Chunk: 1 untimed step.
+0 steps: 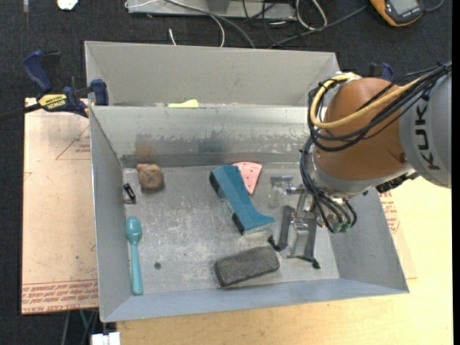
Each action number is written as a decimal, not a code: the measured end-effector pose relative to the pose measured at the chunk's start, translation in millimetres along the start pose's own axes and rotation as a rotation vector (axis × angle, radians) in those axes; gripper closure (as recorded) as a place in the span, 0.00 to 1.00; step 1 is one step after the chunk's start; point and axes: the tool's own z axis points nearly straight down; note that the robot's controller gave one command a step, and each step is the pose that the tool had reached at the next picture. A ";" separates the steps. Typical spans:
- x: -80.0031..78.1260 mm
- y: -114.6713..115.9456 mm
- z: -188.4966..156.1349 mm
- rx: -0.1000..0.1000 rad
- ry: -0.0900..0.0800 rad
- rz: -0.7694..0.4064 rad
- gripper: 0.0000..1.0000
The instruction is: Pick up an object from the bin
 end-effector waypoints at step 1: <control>-1.6 0.0 -3.9 0.000 -0.008 0.000 0.00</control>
Offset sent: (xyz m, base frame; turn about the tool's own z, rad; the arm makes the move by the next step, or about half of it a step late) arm -0.0160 0.0489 -0.0929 -0.4080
